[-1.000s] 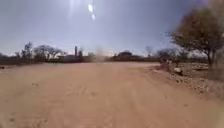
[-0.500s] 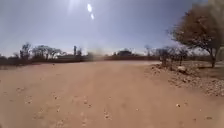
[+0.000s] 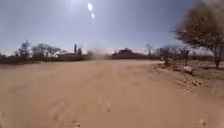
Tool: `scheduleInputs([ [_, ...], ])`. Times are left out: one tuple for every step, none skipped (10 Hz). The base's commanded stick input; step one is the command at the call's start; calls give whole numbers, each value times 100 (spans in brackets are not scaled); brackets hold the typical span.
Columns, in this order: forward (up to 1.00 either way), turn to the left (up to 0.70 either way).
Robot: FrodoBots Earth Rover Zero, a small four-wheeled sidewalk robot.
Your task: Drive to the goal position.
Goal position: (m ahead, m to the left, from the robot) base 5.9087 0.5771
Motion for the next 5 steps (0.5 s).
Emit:
scheduleInputs([
  [100, 0],
  [100, 0],
  [100, 0],
  [100, 0],
  [100, 0],
])
